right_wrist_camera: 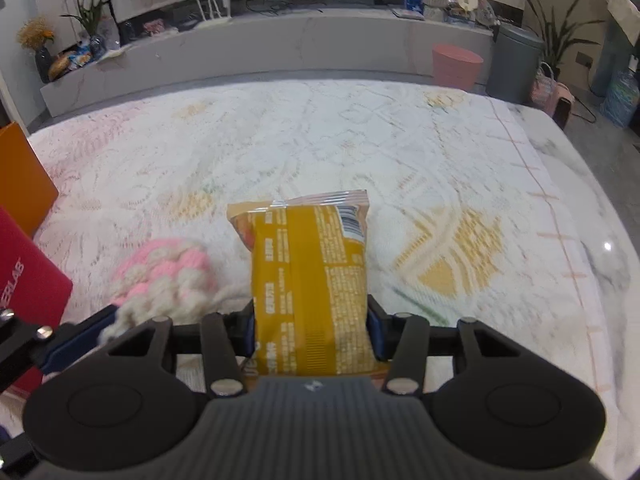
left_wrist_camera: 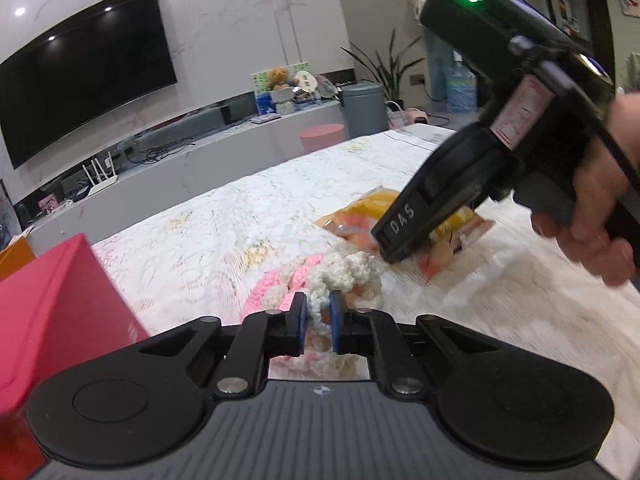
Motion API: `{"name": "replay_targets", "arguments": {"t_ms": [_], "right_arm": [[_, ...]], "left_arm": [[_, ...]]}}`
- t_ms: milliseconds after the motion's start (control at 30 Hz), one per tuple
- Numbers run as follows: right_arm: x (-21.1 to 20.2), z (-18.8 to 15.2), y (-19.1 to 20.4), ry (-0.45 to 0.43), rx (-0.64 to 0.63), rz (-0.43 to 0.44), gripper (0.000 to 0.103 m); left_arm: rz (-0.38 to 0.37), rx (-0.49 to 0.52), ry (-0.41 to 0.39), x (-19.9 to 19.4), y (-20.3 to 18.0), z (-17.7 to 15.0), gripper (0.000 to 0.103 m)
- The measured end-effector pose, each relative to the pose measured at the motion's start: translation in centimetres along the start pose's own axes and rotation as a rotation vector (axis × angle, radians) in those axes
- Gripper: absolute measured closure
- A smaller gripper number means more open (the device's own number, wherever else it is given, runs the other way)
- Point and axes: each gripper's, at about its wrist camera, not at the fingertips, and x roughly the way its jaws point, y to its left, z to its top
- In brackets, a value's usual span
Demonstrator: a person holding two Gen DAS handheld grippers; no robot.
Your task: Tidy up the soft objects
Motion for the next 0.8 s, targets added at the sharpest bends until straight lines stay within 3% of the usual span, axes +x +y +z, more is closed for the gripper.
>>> {"name": "replay_targets", "arguments": {"t_ms": [300, 467, 567, 600, 633, 700, 800], "right_arm": [[-4.0, -2.9, 3.3, 0.108, -0.048, -0.062, 0.054], [-5.4, -5.6, 5.3, 0.185, -0.116, -0.039, 0.054], [-5.5, -6.2, 5.5, 0.184, -0.123, -0.057, 0.054], [-5.4, -6.2, 5.4, 0.181, -0.116, -0.058, 0.054], [-5.2, -6.2, 5.4, 0.178, -0.108, -0.060, 0.054], [-4.8, -6.0, 5.4, 0.163, -0.101, -0.069, 0.054], [-4.1, -5.3, 5.7, 0.156, -0.105, -0.088, 0.054]], "left_arm": [[-0.036, 0.027, 0.031, -4.9, -0.1, -3.1, 0.090], [-0.018, 0.115, -0.042, -4.4, -1.4, -4.0, 0.087], [-0.035, 0.086, -0.060, -3.5, -1.1, -3.4, 0.074], [-0.028, 0.068, -0.065, -3.0, -0.9, -3.2, 0.066], [-0.017, 0.051, -0.060, -2.6, -0.7, -3.1, 0.050], [-0.004, 0.010, -0.050, -2.0, -0.2, -3.4, 0.038], [0.006, 0.000, -0.040, -0.5, 0.1, -2.9, 0.038]]}}
